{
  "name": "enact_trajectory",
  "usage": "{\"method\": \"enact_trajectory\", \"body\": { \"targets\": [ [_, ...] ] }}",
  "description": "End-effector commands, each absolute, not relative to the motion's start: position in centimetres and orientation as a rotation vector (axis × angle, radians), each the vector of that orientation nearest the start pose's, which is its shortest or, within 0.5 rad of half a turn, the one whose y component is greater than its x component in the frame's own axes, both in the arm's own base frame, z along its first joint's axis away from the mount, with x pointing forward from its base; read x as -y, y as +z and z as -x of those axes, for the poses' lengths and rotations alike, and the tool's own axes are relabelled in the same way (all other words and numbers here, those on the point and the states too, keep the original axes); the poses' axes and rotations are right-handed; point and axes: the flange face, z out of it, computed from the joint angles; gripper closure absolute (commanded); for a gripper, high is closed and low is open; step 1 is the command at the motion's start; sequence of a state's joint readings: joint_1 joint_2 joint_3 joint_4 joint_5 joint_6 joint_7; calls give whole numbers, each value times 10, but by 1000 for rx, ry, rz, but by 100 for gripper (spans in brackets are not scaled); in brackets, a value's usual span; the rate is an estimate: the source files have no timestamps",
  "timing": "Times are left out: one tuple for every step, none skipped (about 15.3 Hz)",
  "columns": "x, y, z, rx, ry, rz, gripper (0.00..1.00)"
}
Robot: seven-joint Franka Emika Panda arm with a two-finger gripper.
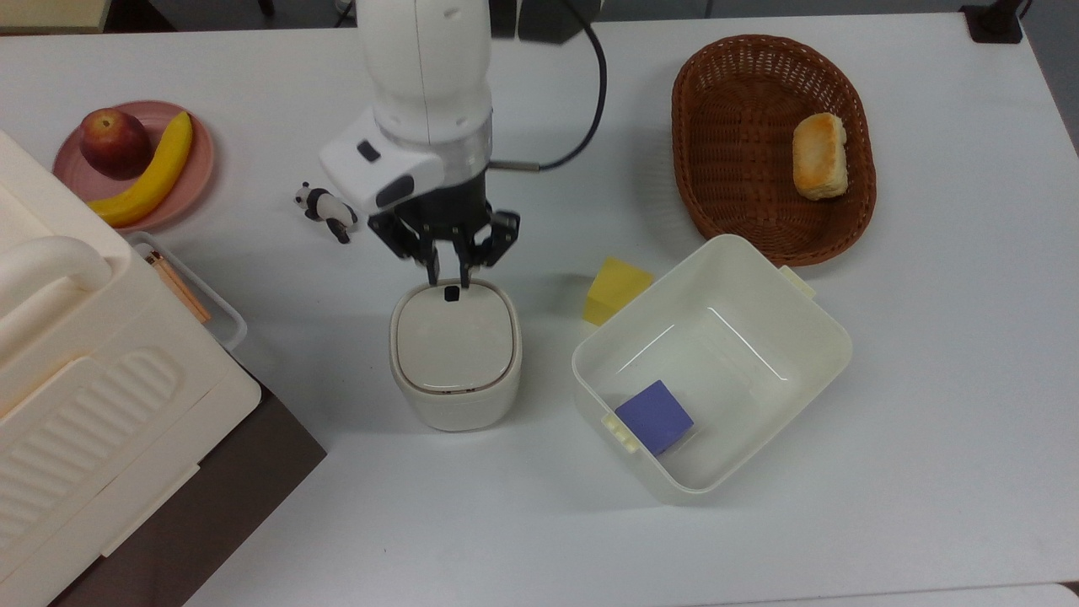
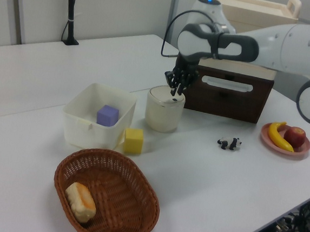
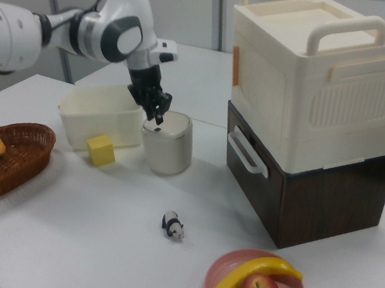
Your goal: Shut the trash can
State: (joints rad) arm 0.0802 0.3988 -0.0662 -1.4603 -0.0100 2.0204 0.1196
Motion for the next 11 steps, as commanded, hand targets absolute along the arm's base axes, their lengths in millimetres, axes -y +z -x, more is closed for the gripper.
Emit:
{"method": "enact_trajectory", "body": {
  "targets": [
    [-13, 499, -661, -137, -108, 3142, 4],
    [-13, 506, -653, -134, -67, 3145, 0],
    [-12, 514, -646, -130, -33, 3145, 0],
    [-10, 521, -639, -135, 0, 3146, 0],
    [-9, 526, -633, -138, 34, 3146, 0],
    [-9, 529, -628, -138, 70, 3146, 0],
    [-10, 533, -622, -140, 107, 3147, 0],
    [-11, 540, -618, -137, 109, 3152, 0],
    [-8, 546, -615, -139, 100, 3151, 0],
    [-6, 552, -612, -139, 88, 3150, 0],
    [-5, 553, -611, -144, 85, 3150, 0]
  ]
}}
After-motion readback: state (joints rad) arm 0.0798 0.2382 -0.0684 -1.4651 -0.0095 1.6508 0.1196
